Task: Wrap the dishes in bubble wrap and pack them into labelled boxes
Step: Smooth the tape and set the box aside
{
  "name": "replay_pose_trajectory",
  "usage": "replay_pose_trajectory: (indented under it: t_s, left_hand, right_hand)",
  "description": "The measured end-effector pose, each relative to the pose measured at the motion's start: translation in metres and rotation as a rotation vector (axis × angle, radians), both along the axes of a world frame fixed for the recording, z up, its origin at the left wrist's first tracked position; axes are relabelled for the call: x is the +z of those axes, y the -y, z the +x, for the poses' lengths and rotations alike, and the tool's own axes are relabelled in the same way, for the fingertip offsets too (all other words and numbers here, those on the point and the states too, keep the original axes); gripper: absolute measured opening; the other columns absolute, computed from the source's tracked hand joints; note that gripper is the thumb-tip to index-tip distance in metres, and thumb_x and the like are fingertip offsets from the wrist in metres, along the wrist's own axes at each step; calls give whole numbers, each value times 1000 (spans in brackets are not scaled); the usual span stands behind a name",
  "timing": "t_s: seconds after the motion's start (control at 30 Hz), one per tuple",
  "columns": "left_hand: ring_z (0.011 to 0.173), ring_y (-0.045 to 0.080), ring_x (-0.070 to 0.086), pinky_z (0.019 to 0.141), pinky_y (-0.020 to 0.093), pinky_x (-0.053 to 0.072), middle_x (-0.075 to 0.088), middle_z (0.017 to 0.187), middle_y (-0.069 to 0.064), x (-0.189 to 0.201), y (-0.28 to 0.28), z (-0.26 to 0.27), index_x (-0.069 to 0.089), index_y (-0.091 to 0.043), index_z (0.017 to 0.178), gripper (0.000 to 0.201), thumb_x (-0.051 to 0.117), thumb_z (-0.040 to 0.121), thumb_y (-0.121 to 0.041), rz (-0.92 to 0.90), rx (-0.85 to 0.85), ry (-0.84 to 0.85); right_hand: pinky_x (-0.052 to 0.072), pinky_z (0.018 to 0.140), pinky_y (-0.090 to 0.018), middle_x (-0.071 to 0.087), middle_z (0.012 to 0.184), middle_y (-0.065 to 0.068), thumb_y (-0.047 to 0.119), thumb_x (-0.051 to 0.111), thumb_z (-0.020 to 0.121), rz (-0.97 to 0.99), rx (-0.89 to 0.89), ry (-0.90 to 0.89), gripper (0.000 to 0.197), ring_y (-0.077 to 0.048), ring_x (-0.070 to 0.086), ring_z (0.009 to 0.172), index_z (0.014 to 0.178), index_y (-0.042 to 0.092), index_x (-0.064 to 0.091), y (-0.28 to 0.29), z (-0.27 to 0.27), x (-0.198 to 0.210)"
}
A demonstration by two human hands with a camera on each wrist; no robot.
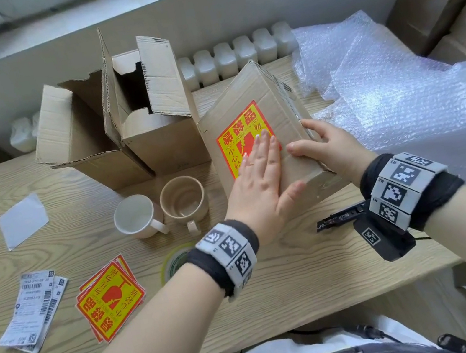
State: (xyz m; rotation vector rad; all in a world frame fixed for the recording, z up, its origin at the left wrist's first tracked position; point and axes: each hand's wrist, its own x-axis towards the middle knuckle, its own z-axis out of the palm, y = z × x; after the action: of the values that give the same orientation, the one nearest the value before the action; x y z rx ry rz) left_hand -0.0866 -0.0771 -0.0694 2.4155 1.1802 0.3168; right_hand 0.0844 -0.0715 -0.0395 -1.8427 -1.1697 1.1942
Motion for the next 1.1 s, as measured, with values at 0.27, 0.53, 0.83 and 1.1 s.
replay_pose_trajectory:
  t_s: [0.27,0.53,0.83,1.1]
  left_hand:
    - [138,-3,-19,116,22,-11,-14,157,-3,-18,26,-28,-3,-15,150,86,5,81,-66,-151,143,35]
    - [144,4,-11,117,25,-7,-5,159,-4,-4,20,-14,5,-21,152,82,8,82,-65,-105,130,62]
    - [146,6,-5,119,27,-1,-3,160,-3,-14,25,-32,5,-17,152,87,8,82,-68,-172,243,20]
    - [146,10,-8,118,26,-1,-10,160,3,-1,26,-27,-1,-12,152,77,23,94,-56,-313,340,-20]
  right_hand:
    - [47,61,-12,46,136,1,33,70,81,-21,-5,-45,70,-7,57,100,143,23,38,2,2,-2]
    - [49,96,-40,52,134,0,66,69,44,-6,-19,-37,107,-17,57,115,140,28,42,3,-3,1]
    - [49,95,-37,50,137,-1,59,73,55,-23,-6,-23,100,-16,55,116,142,26,39,6,-4,7]
    - [48,90,-29,48,138,1,54,75,68,19,-29,52,88,-13,51,116,142,24,38,4,-8,4]
